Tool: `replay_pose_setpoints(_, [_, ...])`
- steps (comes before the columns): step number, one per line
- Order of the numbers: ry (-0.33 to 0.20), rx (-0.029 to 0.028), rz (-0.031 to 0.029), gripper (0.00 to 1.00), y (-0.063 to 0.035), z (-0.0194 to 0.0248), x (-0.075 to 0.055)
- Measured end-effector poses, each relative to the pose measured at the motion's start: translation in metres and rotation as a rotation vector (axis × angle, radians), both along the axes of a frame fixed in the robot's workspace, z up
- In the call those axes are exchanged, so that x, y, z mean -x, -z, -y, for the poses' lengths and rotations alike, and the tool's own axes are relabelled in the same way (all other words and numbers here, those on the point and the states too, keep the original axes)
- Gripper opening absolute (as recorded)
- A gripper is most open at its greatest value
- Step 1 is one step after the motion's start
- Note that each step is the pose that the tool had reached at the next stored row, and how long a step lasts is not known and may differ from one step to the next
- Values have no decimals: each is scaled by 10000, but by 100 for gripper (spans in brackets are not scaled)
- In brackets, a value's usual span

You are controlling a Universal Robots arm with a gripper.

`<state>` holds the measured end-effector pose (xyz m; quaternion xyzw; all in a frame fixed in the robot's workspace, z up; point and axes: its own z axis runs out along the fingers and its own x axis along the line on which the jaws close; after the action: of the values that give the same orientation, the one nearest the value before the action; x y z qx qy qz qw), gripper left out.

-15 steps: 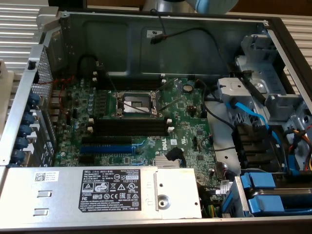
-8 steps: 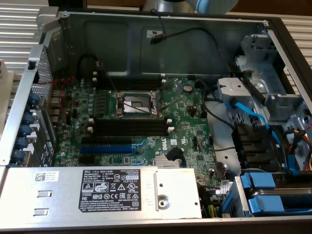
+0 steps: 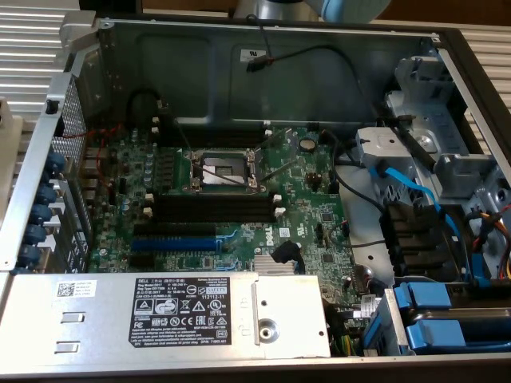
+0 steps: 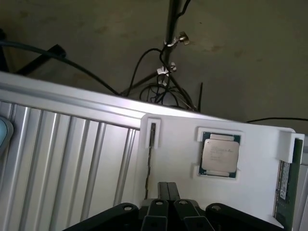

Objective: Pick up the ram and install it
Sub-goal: 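Pick up the ram and move it above insertion slot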

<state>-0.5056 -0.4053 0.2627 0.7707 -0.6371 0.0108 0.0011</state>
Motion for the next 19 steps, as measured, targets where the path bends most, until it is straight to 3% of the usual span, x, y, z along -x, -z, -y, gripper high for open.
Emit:
replay_pose_setpoints(6, [0, 0, -39, 11, 27, 0, 0])
replay_pose_setpoints(19, [0, 0, -38, 11, 37, 2, 8])
